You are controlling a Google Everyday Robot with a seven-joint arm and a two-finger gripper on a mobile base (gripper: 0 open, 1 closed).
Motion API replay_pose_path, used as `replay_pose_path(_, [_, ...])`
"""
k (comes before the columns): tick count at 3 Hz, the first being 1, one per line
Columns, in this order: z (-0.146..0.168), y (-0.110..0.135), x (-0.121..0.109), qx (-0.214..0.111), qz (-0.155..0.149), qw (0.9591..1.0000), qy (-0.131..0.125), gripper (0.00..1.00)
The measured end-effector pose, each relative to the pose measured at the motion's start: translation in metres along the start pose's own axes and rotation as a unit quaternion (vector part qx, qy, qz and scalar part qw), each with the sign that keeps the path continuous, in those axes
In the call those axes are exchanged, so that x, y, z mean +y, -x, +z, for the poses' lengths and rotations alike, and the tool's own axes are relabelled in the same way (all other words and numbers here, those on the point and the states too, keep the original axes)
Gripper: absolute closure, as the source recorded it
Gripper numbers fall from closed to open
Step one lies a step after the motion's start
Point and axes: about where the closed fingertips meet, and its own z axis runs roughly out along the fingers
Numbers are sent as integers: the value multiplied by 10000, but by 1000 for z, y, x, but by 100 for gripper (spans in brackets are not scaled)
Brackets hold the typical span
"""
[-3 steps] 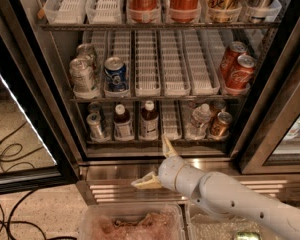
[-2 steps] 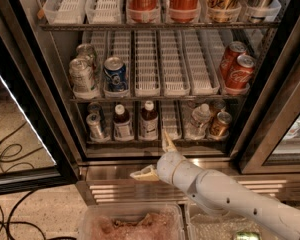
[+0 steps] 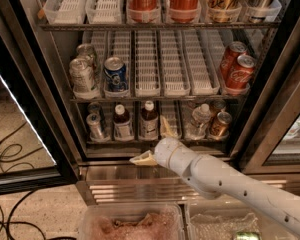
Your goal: Pick blue plastic bottle from bottom shelf of fridge
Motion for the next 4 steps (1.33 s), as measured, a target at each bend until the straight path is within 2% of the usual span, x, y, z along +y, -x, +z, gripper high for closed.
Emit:
replay_pose_path(2, [7,-4,4,-65,37,10000,-1,0])
replay_pose_path(3, [22,-9,-3,-88,-57,9999,-26,0])
replay_pose_path(4, [36,-10,-20,-131,-169,9996,-176,0])
